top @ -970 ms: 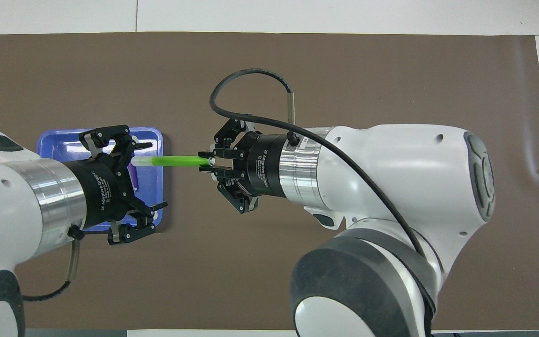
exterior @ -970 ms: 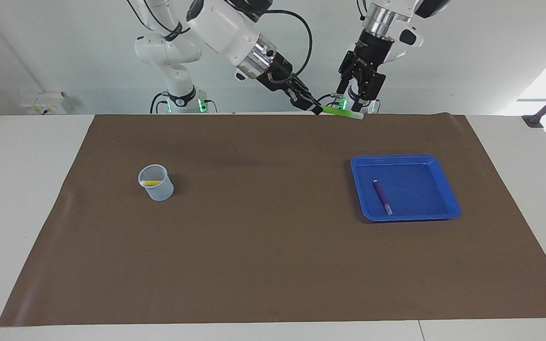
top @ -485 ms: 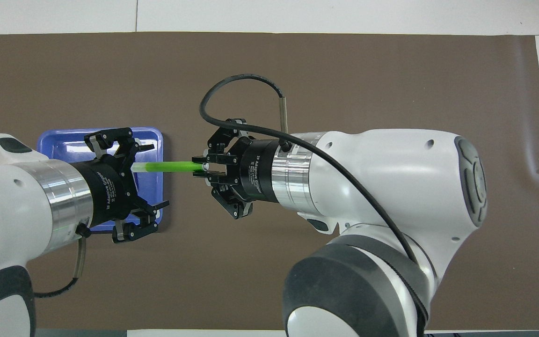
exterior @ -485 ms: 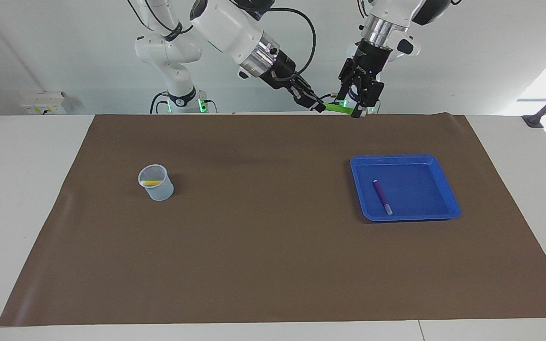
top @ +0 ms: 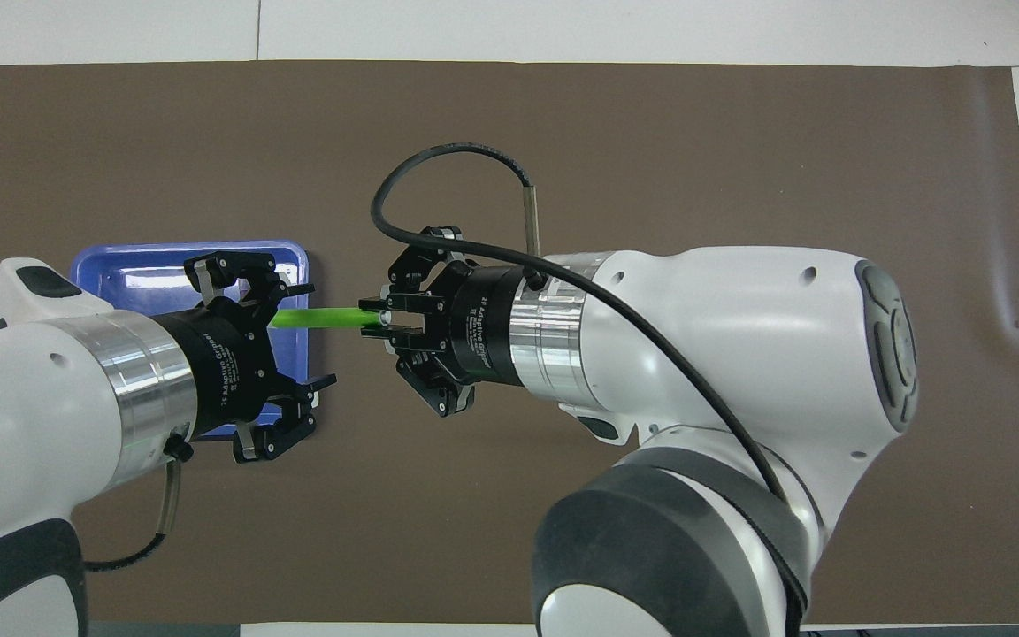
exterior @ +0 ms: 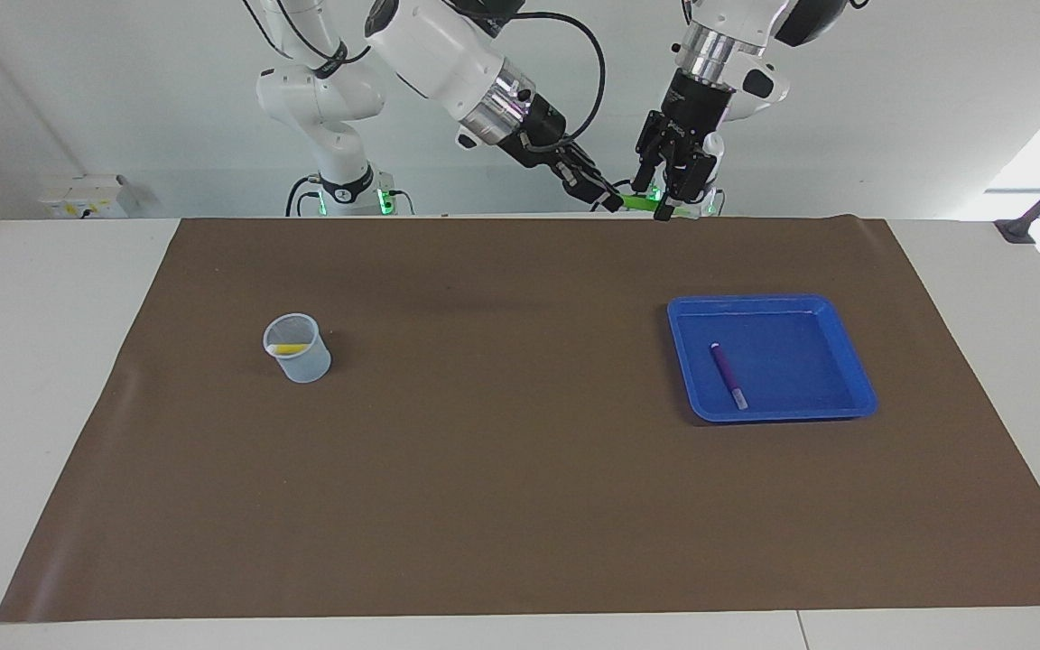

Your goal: Right arm passes pens to left for tray arrangement

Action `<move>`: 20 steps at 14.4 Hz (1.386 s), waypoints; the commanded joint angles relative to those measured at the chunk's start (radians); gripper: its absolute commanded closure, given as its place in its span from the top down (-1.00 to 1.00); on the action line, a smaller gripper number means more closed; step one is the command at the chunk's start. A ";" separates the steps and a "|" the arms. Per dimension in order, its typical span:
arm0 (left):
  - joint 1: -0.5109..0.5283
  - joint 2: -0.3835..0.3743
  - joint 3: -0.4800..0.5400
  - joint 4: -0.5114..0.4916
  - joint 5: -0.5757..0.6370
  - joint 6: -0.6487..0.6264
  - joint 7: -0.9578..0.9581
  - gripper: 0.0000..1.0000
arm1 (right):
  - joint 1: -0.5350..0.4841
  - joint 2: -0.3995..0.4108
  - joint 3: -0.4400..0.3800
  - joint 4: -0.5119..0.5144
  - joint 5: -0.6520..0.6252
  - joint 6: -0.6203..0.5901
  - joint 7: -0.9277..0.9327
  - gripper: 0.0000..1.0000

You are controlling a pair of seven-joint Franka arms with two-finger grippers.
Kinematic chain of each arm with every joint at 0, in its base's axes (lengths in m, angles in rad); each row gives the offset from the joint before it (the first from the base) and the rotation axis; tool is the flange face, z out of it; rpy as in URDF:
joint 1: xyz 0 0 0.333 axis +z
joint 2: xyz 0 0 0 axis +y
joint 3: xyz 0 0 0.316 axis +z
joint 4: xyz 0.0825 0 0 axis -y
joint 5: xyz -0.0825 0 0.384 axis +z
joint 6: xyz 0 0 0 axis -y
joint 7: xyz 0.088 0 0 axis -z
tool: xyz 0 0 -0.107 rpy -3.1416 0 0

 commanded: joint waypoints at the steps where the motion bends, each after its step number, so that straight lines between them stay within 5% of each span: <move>1: -0.005 -0.022 0.005 -0.013 0.018 0.011 0.002 0.31 | -0.008 0.014 0.014 0.017 -0.003 0.011 0.012 -1.00; 3: -0.001 -0.023 0.006 -0.005 0.018 0.010 0.002 0.28 | -0.008 0.014 0.014 0.017 -0.003 0.011 0.012 -1.00; 8: 0.004 -0.023 0.006 -0.004 0.018 0.010 -0.001 -0.22 | -0.008 0.014 0.014 0.017 -0.003 0.011 0.007 -1.00; 11: 0.007 -0.023 0.008 -0.005 0.018 0.010 -0.001 -1.00 | -0.008 0.014 0.014 0.017 -0.003 0.009 0.007 -1.00; 17: 0.025 -0.022 0.009 -0.005 0.021 0.023 0.002 -1.00 | -0.008 0.015 0.014 0.017 -0.003 0.009 0.004 -1.00; 18: 0.027 -0.022 0.009 -0.005 0.021 0.025 0.002 -1.00 | -0.011 0.017 0.014 0.017 -0.003 0.006 -0.007 -0.82; 19: 0.027 -0.022 0.008 -0.005 0.020 0.025 0.002 -1.00 | -0.011 0.017 0.014 0.017 -0.006 0.008 -0.023 0.39; 20: 0.027 -0.020 0.009 -0.005 0.020 0.025 0.002 -1.00 | -0.011 0.017 0.012 0.017 -0.023 0.008 -0.036 0.99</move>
